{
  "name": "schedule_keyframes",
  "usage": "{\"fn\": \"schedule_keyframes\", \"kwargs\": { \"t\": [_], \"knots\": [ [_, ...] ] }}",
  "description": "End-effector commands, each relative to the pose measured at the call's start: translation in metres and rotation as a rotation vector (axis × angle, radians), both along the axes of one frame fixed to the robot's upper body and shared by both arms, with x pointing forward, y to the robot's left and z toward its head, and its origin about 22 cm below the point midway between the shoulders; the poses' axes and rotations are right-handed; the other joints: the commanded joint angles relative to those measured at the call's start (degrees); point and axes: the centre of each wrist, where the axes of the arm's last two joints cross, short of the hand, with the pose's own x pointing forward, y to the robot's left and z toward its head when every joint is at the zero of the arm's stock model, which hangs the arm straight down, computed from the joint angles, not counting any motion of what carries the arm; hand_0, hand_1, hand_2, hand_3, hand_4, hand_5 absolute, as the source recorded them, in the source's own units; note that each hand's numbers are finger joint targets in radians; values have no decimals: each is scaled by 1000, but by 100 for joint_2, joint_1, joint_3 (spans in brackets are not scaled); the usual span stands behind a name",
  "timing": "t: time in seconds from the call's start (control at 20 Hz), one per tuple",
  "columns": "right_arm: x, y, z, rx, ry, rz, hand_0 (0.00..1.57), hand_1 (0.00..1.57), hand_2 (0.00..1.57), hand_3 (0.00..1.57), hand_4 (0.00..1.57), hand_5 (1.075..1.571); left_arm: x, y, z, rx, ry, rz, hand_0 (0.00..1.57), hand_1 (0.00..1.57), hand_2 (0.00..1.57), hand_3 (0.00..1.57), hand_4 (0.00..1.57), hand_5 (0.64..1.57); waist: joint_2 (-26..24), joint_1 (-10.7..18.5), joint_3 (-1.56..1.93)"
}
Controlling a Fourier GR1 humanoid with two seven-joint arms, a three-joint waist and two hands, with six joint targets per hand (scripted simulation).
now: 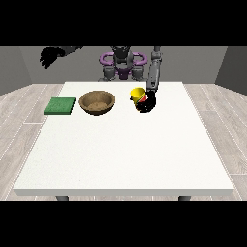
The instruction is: Pick the cup and pour the ball into the bowl, then pick the bowl and place it on the pad
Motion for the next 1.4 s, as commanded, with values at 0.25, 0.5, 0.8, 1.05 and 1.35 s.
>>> {"fn": "schedule_keyframes", "kwargs": {
  "t": [0.25, 0.5, 0.8, 1.05, 1.35],
  "knots": [
    [5, -42, -32, 5, 154, -67, 0, 0, 0, 327, 639, 1565, 20, -72, 24, 264, 95, 8, 1289, 1289, 1571, 1571, 1411, 1446, -922, 301, -5],
    [11, -43, -34, 14, 226, -35, 0, 0, 0, 243, 646, 1564, 31, -59, 28, 702, 84, 58, 1349, 1349, 1571, 1571, 1421, 1540, -1223, 165, 23],
    [0, -67, -63, 56, 298, -90, 0, 0, 0, 97, 677, 1559, 24, -113, 16, 901, 210, 7, 1362, 1362, 1571, 1571, 1448, 1533, -1705, 466, -6],
    [-12, -85, -90, 75, 353, -118, 0, 0, 0, 0, 685, 1559, 34, -150, 40, 1109, 202, -16, 1361, 1361, 1571, 1571, 1441, 1545, -1877, 647, -4],
    [11, -89, -70, 58, 342, -72, 0, 0, 0, 127, 691, 1554, 42, -175, 63, 1369, 160, 82, 1351, 1351, 1571, 1571, 1364, 1563, -1825, 452, -6]
  ]
}}
